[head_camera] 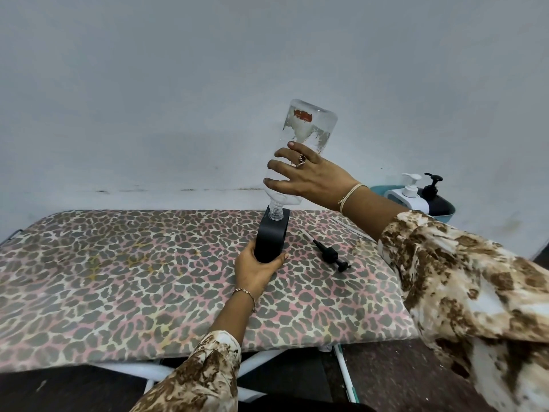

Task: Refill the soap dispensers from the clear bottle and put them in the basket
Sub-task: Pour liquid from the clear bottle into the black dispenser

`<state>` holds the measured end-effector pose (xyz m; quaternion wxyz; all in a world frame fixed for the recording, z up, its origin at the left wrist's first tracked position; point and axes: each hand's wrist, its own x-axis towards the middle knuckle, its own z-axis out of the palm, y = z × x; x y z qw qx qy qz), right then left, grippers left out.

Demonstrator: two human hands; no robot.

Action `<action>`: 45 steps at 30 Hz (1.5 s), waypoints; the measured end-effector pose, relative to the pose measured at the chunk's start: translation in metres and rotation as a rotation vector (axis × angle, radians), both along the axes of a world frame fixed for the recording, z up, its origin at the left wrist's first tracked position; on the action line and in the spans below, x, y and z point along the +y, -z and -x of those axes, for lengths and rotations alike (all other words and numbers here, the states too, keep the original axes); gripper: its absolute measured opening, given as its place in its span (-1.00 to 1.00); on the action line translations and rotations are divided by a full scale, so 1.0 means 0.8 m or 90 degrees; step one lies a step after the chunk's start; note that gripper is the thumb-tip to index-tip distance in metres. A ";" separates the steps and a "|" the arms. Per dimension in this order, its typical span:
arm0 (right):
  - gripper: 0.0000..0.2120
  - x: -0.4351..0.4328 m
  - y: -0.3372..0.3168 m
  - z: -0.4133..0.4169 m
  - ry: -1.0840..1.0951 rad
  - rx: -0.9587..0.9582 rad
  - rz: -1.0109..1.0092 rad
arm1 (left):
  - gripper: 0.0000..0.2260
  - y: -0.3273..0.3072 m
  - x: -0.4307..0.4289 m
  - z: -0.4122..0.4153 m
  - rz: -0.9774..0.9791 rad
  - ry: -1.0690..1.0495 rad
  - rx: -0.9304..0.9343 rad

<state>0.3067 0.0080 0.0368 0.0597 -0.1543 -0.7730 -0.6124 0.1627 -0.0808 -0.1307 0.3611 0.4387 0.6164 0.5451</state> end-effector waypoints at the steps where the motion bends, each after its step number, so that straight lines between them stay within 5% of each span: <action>1: -0.54 -0.001 -0.001 0.000 -0.006 -0.004 -0.005 | -0.55 0.000 0.000 0.000 0.001 -0.001 0.002; 19: -0.53 -0.011 -0.006 0.008 -0.009 -0.035 0.019 | -0.52 -0.003 -0.008 -0.002 -0.005 -0.002 -0.008; 25: -0.42 -0.009 0.005 0.004 0.016 0.044 0.058 | -0.51 -0.006 -0.013 -0.003 -0.018 0.007 0.000; 29: -0.36 -0.024 0.011 -0.002 0.057 0.139 0.099 | -0.53 -0.007 -0.014 -0.003 -0.018 0.007 0.011; 35: -0.30 -0.032 0.049 -0.007 0.152 0.369 0.326 | -0.57 -0.004 -0.013 -0.001 -0.020 0.006 0.016; 45: -0.43 -0.025 0.091 -0.057 0.235 0.959 0.579 | -0.49 -0.007 -0.017 -0.004 -0.033 -0.001 0.030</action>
